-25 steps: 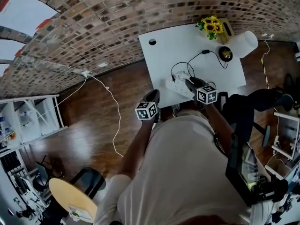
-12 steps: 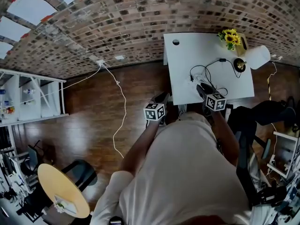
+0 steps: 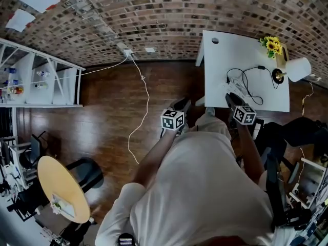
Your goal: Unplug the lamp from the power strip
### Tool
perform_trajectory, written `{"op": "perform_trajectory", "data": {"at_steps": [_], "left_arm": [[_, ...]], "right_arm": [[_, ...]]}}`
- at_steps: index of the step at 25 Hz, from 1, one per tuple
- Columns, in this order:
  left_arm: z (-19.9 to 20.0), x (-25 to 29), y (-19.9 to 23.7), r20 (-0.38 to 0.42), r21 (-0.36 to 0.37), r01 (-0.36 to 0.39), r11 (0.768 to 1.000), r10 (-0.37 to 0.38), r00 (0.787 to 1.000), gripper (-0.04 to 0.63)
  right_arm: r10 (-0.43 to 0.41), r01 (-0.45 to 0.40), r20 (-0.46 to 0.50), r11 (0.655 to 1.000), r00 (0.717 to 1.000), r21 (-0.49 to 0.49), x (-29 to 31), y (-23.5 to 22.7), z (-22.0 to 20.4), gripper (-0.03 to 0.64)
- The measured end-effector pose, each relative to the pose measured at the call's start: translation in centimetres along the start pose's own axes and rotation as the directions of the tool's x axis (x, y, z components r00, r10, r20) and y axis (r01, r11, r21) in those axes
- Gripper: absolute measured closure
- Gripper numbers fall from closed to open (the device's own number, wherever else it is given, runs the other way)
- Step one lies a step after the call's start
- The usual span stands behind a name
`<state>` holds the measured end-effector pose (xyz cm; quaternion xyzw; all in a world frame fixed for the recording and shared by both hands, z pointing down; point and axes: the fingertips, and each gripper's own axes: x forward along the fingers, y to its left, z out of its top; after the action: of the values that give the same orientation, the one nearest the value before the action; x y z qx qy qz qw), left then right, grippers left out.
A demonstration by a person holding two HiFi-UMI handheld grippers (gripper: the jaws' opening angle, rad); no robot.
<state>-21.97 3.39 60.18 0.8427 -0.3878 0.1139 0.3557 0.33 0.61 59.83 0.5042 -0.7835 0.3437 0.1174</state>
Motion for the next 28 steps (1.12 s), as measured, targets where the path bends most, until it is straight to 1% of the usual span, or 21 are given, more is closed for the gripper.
{"op": "perform_trajectory", "data": {"at_steps": [4,9,14,18,22,28], "left_arm": [[-0.5,-1.9,0.5,0.021,-0.01,-0.005,1.0,0.005,1.0,0.54],[-1.6,-3.2,0.5,0.018,-0.011,0.001,1.0,-0.001,1.0,0.541],[-1.4,-3.6,-0.8,0.035,-0.01,0.004,1.0,-0.004,0.999,0.541],[-1.1,-3.4,-2.7,0.035,0.0,0.007,1.0,-0.007,0.999,0.541],[-1.0,-2.7,-5.6,0.025,0.024,0.003,1.0,-0.004,1.0,0.541],[-2.3,-1.8,-10.9,0.025,0.05,0.007,0.999,-0.008,1.0,0.541]], "right_arm": [[0.001,-0.001,-0.005,1.0,1.0,0.0,-0.7,1.2,-1.4,0.522],[0.008,-0.008,-0.017,1.0,1.0,-0.013,-1.9,1.9,-2.9,0.525],[0.008,-0.008,0.011,1.0,1.0,-0.019,-3.5,0.8,-1.9,0.526],[0.018,-0.017,0.054,1.0,0.998,-0.024,-5.8,-0.1,0.0,0.528],[0.035,-0.032,0.096,0.999,0.995,-0.038,-9.4,-0.7,1.7,0.528],[0.069,-0.052,0.134,0.991,0.989,-0.126,-15.3,-0.4,2.6,0.528]]}}
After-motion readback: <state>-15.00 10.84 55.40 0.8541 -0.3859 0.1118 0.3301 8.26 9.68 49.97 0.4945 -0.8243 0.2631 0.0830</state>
